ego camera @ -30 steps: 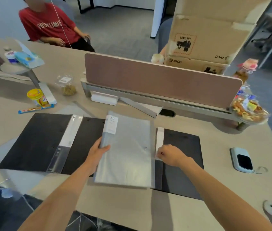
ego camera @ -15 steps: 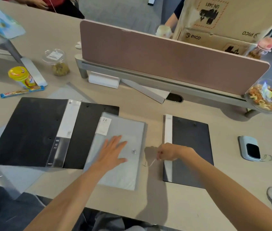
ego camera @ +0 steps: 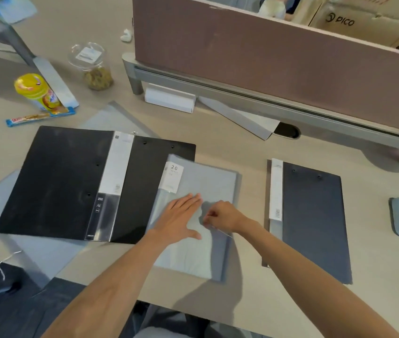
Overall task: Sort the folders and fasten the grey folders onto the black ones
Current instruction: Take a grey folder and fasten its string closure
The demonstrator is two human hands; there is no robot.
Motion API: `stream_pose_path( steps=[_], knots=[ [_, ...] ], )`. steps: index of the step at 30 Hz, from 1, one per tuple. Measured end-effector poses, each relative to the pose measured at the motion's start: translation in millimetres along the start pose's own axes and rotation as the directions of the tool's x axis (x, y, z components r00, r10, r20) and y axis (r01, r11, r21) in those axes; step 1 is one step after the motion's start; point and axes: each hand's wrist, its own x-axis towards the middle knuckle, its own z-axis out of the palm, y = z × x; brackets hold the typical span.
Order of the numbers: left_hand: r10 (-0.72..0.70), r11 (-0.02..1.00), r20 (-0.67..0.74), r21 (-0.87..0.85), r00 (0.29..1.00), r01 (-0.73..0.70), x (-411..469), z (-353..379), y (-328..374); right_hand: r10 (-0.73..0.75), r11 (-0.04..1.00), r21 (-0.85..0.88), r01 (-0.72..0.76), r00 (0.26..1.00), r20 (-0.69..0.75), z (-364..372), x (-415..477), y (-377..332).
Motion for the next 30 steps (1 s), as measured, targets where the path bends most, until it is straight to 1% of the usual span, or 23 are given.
stream_pose_path(
  steps=[3,5,6,7,9,11,13,14,15,16,17,18,20,21,22,24,25,27,28,29,30],
  knots=[
    [0.017,1.0,-0.017,-0.016,1.0,-0.017,-0.6,3.9,-4.1,0.114,0.993,0.054,-0.107,0.981,-0.154,-8.1,18.4,9.5],
    [0.019,0.999,-0.018,-0.029,1.0,-0.019,-2.1,5.6,-6.2,0.196,0.976,0.136,-0.171,0.959,-0.203,-18.1,20.8,21.1],
    [0.019,0.999,-0.021,-0.035,1.0,-0.02,-2.8,6.0,-6.7,0.22,0.971,0.147,-0.191,0.952,-0.214,-22.2,18.2,27.7],
    [0.019,0.999,-0.026,-0.036,0.999,-0.02,-3.3,6.1,-6.8,0.226,0.971,0.135,-0.2,0.947,-0.227,-24.2,15.3,36.1],
    [0.022,1.0,-0.031,-0.015,0.999,-0.022,-3.5,5.2,-6.5,0.209,0.978,0.036,-0.207,0.942,-0.262,-26.2,3.1,50.1],
    [0.018,1.0,-0.034,-0.004,0.999,-0.018,-3.0,5.0,-5.3,0.147,0.975,-0.123,-0.185,0.952,-0.269,-24.7,-15.3,58.6],
    [0.005,1.0,-0.027,-0.006,1.0,-0.005,-2.9,5.3,-3.4,0.006,0.933,-0.352,-0.079,0.979,-0.205,-21.3,-33.0,60.3],
    [0.0,1.0,-0.022,-0.002,1.0,0.0,-2.6,5.1,-2.1,-0.1,0.886,-0.464,0.013,0.981,-0.164,-16.7,-41.4,58.5],
    [-0.002,1.0,-0.018,0.006,1.0,0.002,-2.6,5.0,-1.2,-0.222,0.812,-0.572,0.113,0.967,-0.124,-10.2,-48.4,54.4],
    [-0.004,1.0,-0.013,0.015,1.0,0.004,-2.1,4.7,-0.5,-0.321,0.709,-0.676,0.201,0.945,-0.055,-3.8,-56.3,46.6],
    [-0.007,1.0,-0.008,0.021,1.0,0.007,-1.8,4.5,-0.2,-0.362,0.62,-0.746,0.241,0.932,0.0,3.3,-60.1,41.0],
    [-0.009,1.0,-0.001,0.023,1.0,0.009,-1.5,4.4,0.0,-0.378,0.575,-0.78,0.248,0.926,0.016,8.9,-59.2,36.9],
    [-0.009,1.0,0.009,0.022,1.0,0.009,-1.0,5.3,0.2,-0.443,0.541,-0.799,0.265,0.896,-0.003,16.1,-44.8,28.8],
    [-0.007,1.0,0.009,0.026,1.0,0.007,-0.8,5.7,-0.1,-0.457,0.565,-0.774,0.287,0.889,-0.004,17.4,-35.7,21.9],
    [-0.004,0.999,0.007,0.032,1.0,0.004,-0.4,6.4,-0.8,-0.453,0.617,-0.731,0.291,0.891,-0.027,16.0,-27.4,14.6],
    [0.0,1.0,-0.003,0.03,1.0,0.0,0.4,6.7,-1.3,-0.417,0.716,-0.653,0.248,0.902,-0.115,10.2,-13.0,7.4],
    [-0.001,1.0,-0.006,0.024,1.0,0.001,0.3,6.8,-1.6,-0.371,0.768,-0.605,0.209,0.916,-0.155,5.6,-7.6,7.6],
    [0.003,1.0,-0.009,0.013,1.0,-0.003,-0.1,6.3,-2.8,-0.188,0.88,-0.471,0.059,0.955,-0.23,-10.1,-1.3,16.3],
    [0.008,1.0,-0.012,0.013,1.0,-0.008,-0.6,6.1,-3.5,-0.106,0.92,-0.391,-0.003,0.961,-0.255,-16.6,-0.9,24.9],
    [0.013,1.0,-0.015,0.02,1.0,-0.013,-1.0,6.5,-4.6,-0.058,0.944,-0.327,-0.036,0.961,-0.271,-20.5,-4.1,34.9],
    [0.018,1.0,-0.02,0.024,1.0,-0.017,-1.2,7.2,-5.7,-0.047,0.954,-0.298,-0.038,0.961,-0.273,-21.4,-10.4,44.7]
  ],
)
